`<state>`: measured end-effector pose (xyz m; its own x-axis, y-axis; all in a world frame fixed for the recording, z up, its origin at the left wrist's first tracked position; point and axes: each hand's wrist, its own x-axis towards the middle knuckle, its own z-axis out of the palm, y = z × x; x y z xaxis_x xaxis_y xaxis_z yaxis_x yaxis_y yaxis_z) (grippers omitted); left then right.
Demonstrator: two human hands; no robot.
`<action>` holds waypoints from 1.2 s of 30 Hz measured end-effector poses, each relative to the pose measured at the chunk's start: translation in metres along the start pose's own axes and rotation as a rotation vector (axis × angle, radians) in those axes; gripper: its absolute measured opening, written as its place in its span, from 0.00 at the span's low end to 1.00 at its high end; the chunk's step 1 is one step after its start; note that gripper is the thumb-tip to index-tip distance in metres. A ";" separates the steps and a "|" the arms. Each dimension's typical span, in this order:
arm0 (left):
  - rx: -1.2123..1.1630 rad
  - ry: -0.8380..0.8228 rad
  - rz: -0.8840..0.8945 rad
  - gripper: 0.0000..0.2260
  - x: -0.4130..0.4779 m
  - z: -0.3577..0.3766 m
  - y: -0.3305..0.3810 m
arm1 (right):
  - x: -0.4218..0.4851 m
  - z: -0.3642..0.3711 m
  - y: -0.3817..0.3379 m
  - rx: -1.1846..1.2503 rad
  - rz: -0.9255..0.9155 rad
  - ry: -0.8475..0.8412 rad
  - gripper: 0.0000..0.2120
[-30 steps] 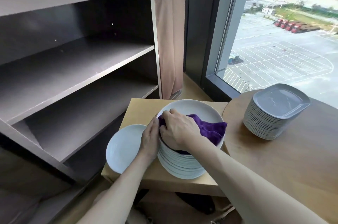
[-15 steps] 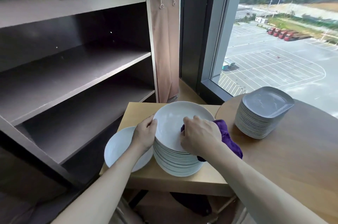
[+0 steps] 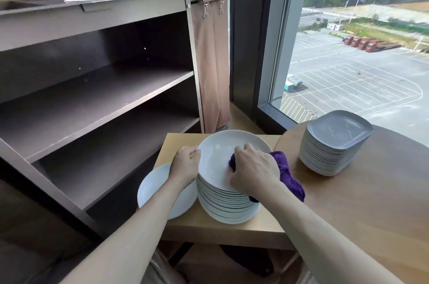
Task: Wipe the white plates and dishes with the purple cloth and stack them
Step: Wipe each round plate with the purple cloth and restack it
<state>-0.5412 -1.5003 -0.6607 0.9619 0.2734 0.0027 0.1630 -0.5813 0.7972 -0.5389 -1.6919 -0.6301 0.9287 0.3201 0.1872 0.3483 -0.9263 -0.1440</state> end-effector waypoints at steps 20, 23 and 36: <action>0.212 0.134 0.125 0.19 0.006 -0.004 0.009 | 0.009 0.014 0.000 0.063 -0.015 0.008 0.14; 0.238 0.150 0.123 0.18 0.006 -0.003 0.012 | 0.012 0.015 -0.001 0.071 -0.026 0.020 0.13; 0.320 0.062 0.058 0.07 0.017 -0.007 0.011 | 0.034 0.023 -0.010 0.094 -0.063 0.013 0.12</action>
<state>-0.5250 -1.4963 -0.6475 0.9579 0.2733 0.0876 0.1783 -0.8061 0.5642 -0.5079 -1.6672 -0.6444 0.9029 0.3742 0.2114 0.4172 -0.8813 -0.2220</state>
